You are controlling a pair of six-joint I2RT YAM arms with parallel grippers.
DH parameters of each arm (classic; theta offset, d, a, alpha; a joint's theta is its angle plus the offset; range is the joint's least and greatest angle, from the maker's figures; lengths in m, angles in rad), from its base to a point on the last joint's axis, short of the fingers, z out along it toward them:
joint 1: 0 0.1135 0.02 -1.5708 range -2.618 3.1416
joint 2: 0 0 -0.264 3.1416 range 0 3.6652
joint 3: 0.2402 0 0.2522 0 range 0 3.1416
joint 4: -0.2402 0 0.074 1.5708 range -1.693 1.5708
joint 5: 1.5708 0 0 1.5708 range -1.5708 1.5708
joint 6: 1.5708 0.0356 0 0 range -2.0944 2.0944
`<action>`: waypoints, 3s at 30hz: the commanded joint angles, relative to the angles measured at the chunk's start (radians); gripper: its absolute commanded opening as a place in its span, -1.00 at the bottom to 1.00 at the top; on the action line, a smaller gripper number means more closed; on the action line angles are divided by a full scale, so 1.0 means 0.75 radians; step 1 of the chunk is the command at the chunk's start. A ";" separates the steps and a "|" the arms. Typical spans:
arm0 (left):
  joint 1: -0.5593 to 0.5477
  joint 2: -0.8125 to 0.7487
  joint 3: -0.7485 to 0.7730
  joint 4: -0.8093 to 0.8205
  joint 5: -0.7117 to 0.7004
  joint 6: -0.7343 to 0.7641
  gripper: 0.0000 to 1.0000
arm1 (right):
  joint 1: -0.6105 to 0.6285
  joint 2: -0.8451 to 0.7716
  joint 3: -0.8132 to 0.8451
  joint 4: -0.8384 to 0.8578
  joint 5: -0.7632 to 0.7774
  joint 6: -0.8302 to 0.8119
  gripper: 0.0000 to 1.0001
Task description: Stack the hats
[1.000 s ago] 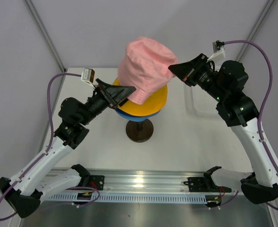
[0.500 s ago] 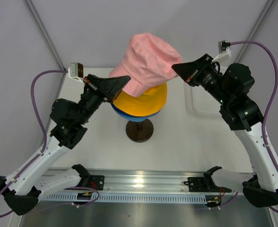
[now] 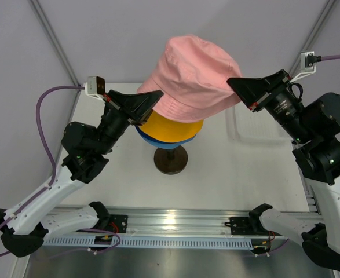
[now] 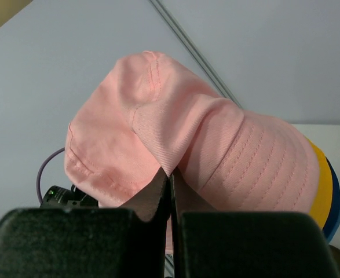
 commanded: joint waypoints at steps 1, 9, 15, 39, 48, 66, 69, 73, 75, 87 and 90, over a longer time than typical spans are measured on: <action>-0.011 -0.017 0.005 -0.013 -0.089 0.070 -0.99 | 0.003 -0.012 -0.029 -0.032 -0.047 -0.026 -0.98; -0.009 -0.117 0.149 -0.283 -0.277 0.555 -0.99 | 0.001 -0.004 -0.199 0.072 -0.086 -0.053 -0.97; -0.009 -0.066 0.376 -0.438 -0.320 0.939 -0.99 | 0.003 0.063 -0.197 0.174 -0.115 -0.098 -1.00; 0.167 0.042 0.520 -0.972 -0.171 0.930 -0.99 | -0.060 -0.028 -0.350 0.166 -0.178 -0.065 0.38; 0.173 -0.076 0.256 -0.991 -0.245 0.717 -0.99 | -0.324 -0.168 -0.448 0.192 -0.153 0.110 0.78; 0.223 -0.052 0.062 -1.056 -0.251 0.668 -0.99 | -0.310 -0.035 -0.849 0.761 -0.354 0.493 0.60; 0.223 -0.054 0.053 -1.044 -0.232 0.668 -0.99 | -0.275 -0.025 -0.862 0.827 -0.354 0.542 0.56; 0.223 -0.048 0.051 -1.023 -0.212 0.668 -0.98 | -0.222 -0.010 -0.860 0.860 -0.331 0.563 0.55; 0.223 -0.048 0.051 -1.011 -0.206 0.668 -0.99 | -0.196 -0.002 -0.857 0.847 -0.329 0.569 0.54; 0.223 -0.109 -0.032 -0.935 -0.177 0.625 -0.90 | -0.183 -0.037 -0.821 0.707 -0.283 0.567 -1.00; 0.223 -0.142 0.002 -0.988 -0.226 0.655 -0.62 | -0.200 0.002 -0.762 0.624 -0.292 0.493 -1.00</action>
